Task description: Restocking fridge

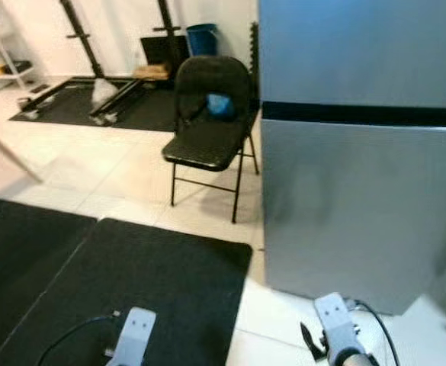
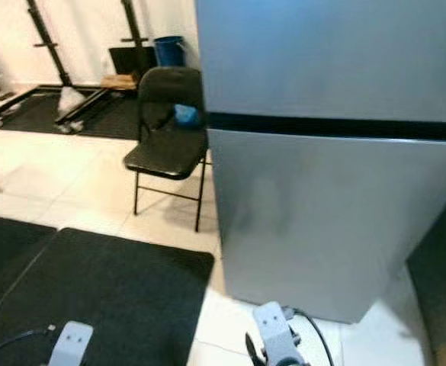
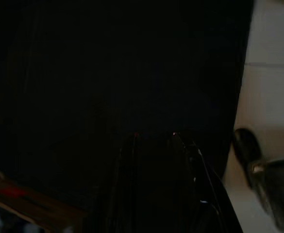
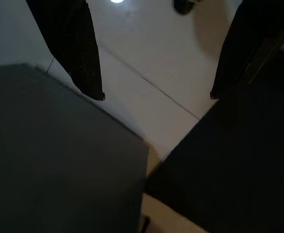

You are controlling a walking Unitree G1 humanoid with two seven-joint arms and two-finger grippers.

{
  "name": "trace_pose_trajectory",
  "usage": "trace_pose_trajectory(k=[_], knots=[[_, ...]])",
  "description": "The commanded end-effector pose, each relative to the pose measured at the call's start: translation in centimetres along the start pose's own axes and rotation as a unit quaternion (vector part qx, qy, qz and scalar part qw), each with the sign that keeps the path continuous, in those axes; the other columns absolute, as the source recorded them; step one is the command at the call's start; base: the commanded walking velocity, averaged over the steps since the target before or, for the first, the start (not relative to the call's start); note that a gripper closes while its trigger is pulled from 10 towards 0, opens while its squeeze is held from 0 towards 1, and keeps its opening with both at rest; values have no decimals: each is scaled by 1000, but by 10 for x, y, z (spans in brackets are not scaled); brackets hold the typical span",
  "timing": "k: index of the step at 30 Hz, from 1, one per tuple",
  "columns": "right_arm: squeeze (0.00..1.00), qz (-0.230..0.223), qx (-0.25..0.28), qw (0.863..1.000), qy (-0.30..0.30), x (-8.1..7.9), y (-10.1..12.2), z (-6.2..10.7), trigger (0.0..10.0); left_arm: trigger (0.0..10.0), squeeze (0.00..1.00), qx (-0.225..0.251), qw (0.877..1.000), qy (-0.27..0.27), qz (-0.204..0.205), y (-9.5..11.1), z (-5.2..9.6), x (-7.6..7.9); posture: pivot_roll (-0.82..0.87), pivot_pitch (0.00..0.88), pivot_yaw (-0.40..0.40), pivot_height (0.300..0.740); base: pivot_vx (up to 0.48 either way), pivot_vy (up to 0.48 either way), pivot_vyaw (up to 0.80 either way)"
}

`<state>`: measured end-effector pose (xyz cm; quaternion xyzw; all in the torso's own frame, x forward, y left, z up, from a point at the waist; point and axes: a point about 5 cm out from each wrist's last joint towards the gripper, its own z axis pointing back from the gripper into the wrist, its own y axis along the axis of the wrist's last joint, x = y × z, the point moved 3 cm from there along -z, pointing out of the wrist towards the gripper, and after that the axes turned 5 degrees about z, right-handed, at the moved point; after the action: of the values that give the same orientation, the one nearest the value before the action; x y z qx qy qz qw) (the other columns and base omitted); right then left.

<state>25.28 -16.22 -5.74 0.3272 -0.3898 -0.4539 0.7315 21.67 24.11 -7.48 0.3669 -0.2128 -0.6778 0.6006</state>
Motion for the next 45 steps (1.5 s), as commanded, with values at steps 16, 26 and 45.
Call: trace_pose_trajectory(k=[16,26,45], knots=[[0,-8,-1,1000,9,-7,0,0,10000,10000,0,-13,1000,1,-3,-7,1,-1,-97,96,46,740,0,0,670],[0,-5,4,1000,9,-6,3,-1,10000,10000,0,-9,1000,4,-1,-4,1,-1,-99,91,45,740,0,0,0],[0,-5,4,1000,11,-7,3,-2,10000,10000,0,-5,1000,18,3,-2,0,-4,-97,93,44,740,0,0,0]])
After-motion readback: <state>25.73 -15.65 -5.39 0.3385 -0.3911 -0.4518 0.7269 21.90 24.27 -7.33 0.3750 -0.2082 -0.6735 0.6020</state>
